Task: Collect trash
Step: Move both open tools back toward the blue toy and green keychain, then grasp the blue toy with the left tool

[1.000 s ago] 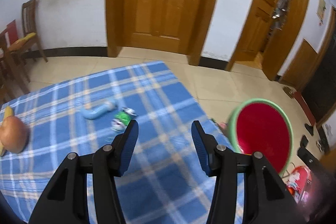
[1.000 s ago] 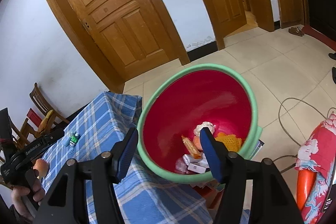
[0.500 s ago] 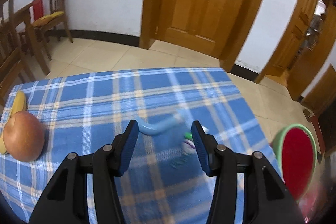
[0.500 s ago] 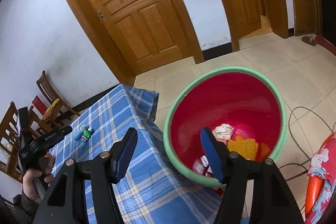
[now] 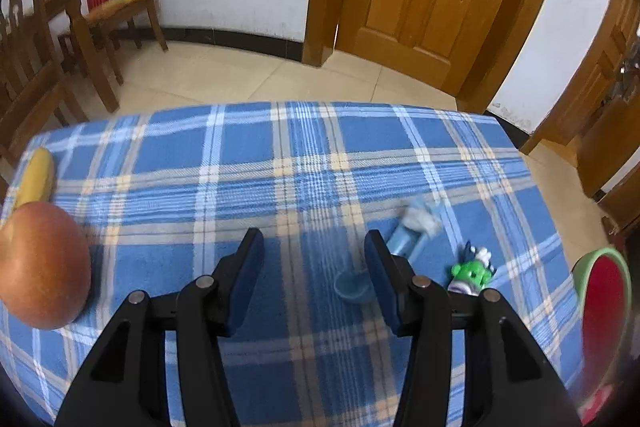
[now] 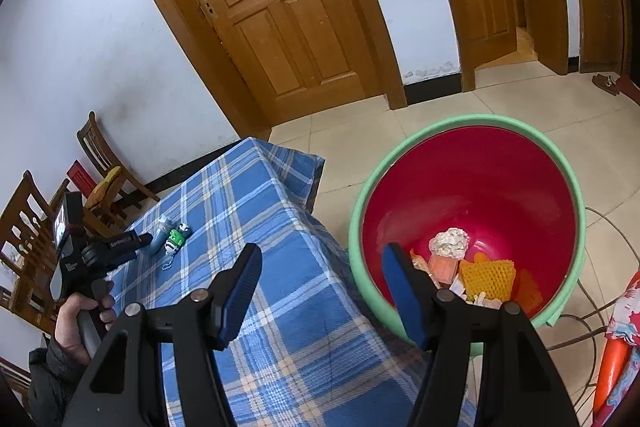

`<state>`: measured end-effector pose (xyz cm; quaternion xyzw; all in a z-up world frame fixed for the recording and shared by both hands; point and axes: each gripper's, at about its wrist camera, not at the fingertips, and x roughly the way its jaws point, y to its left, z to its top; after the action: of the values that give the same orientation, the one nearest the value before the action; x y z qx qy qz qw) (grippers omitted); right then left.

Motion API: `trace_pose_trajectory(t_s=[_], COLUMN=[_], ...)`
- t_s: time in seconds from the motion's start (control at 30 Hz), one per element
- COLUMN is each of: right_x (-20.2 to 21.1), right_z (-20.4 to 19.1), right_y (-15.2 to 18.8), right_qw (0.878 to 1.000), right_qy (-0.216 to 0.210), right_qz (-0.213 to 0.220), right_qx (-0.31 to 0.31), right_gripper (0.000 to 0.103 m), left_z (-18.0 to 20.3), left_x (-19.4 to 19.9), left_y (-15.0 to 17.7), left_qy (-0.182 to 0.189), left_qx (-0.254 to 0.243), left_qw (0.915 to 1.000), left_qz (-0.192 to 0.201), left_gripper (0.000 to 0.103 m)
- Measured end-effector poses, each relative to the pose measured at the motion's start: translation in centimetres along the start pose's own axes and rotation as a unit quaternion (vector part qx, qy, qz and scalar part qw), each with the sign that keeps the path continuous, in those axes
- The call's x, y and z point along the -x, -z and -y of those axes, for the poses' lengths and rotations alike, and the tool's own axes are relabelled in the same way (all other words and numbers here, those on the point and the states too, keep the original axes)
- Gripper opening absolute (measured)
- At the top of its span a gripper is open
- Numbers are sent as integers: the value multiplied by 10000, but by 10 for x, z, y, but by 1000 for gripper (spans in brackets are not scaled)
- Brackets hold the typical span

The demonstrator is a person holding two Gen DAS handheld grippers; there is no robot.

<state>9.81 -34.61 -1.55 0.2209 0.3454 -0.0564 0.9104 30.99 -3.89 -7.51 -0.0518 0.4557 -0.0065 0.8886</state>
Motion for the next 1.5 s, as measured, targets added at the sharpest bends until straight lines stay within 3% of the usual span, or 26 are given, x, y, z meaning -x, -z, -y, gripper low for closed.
trace_pose_trajectory(t_s=[0.33,0.47,0.63,0.9,1.0,1.23,1.5], right_x=[-1,-1,-2,-3,-6,-13,-30], right_z=[-8,-8,-11,-13,-16,-38,-77], right_y=[4,4,5,5,4,3,6], right_qw=[9999,9999,9999,9998,9997,9986,9956], right_qy=[-74,-85,-114,-96,-120,-176,-355], right_qz=[-47,-49,-78,-76,-123,-187,-342], right_qx=[72,75,99,138,181,467,794], right_gripper=[66,66,66,66,66,66,66], left_z=[4,12,23,30,31,14,-20], left_x=[27,33,25,20,22,35,59], left_y=[15,17,22,28,31,36,40], left_qy=[434,776,807,843,850,911,644], left_qx=[79,-121,-350,-533,-595,-232,341], left_qw=[9989,9968,9961,9950,9946,9956,9970], left_qz=[176,159,3,-45,-50,-20,266], left_gripper=[53,52,52,21,21,21,21])
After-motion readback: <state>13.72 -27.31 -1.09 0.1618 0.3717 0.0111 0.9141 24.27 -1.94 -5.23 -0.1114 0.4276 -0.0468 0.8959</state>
